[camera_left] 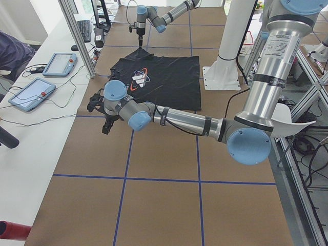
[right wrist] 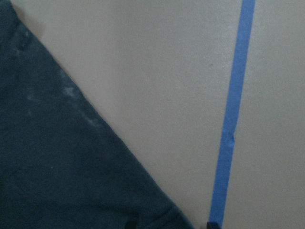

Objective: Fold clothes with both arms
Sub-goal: 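Move the right gripper to the sleeve nearest it and grasp it, then fold the grasped sleeve inward toward the collar with the right gripper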

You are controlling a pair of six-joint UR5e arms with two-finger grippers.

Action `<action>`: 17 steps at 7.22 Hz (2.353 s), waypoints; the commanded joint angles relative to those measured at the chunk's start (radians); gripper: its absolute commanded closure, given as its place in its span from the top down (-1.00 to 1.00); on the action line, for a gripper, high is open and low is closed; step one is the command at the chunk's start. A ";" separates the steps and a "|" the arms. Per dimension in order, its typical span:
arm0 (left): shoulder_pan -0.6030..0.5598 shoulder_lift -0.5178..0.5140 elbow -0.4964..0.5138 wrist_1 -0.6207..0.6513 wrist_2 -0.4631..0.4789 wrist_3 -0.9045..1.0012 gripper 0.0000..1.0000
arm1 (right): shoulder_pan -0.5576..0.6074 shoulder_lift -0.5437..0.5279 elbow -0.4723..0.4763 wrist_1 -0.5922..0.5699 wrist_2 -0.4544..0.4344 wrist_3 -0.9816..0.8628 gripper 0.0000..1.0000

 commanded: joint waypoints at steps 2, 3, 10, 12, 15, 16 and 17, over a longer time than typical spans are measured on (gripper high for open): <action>0.000 -0.002 0.000 0.000 0.000 0.000 1.00 | -0.003 0.001 -0.013 0.000 0.000 -0.002 0.15; 0.000 -0.002 0.000 0.000 -0.002 0.000 1.00 | -0.003 0.001 -0.014 0.000 0.000 -0.001 0.10; 0.000 -0.002 0.000 0.000 0.000 -0.002 1.00 | -0.004 0.003 -0.011 0.001 0.002 0.004 -1.00; 0.000 -0.002 0.000 0.000 0.000 -0.002 1.00 | -0.001 0.021 -0.011 -0.005 0.031 0.007 -1.00; 0.000 -0.002 -0.002 0.000 0.000 -0.003 1.00 | 0.100 0.053 0.000 -0.006 0.243 0.007 -1.00; 0.000 0.000 0.000 0.000 0.000 -0.002 0.99 | 0.114 0.084 0.000 -0.008 0.291 0.009 -1.00; 0.000 0.000 0.001 0.000 0.000 -0.002 1.00 | 0.102 0.126 -0.005 -0.009 0.292 0.019 -1.00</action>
